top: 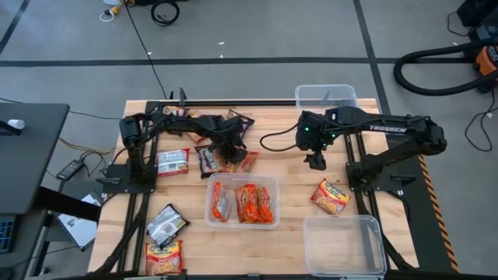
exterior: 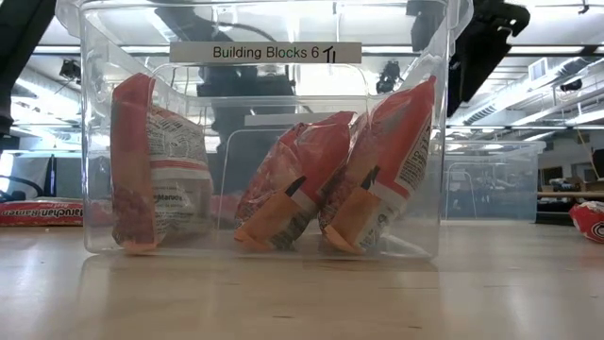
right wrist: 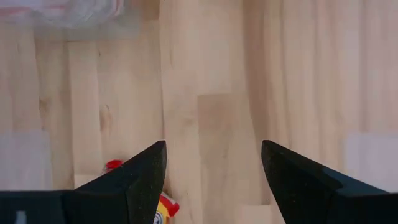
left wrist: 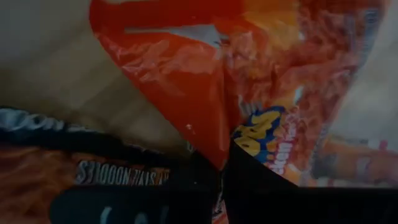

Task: Sort Maruchan noodles
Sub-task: Put the orange noodle pack into the bottom left transparent bin, then adjust the bottom left transparent bin, then put the black noodle pack into the top transparent bin

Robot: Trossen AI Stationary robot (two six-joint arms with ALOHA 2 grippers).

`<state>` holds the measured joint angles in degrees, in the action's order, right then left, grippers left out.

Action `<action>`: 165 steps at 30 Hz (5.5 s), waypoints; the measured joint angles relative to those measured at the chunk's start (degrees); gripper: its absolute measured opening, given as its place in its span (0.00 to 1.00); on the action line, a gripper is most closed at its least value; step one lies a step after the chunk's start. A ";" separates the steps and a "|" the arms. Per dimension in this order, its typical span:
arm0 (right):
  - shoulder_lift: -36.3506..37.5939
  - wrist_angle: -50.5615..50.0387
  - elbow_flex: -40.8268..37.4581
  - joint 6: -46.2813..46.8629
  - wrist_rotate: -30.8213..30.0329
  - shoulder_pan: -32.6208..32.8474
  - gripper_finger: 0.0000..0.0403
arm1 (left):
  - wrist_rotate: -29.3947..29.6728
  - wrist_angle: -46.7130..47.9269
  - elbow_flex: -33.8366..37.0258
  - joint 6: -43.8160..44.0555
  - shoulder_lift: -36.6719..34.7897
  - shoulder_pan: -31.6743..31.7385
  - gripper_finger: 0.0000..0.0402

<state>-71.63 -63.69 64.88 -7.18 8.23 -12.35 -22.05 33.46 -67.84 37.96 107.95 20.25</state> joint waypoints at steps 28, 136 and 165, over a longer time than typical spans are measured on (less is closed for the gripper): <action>9.53 20.65 1.57 0.76 -18.87 8.98 0.63 | 42.79 12.66 -21.85 -93.65 -23.93 -30.75 0.03; 0.59 19.31 1.44 35.91 -17.63 21.00 0.62 | 31.44 19.70 13.62 -39.64 -39.48 -22.89 0.20; -5.16 28.04 1.51 10.37 11.38 -6.17 0.61 | 25.30 -15.85 34.54 16.89 -25.42 -2.14 0.42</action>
<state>-76.79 -35.66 66.39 3.19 19.61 -18.52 3.25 17.61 -33.30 54.85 82.53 18.11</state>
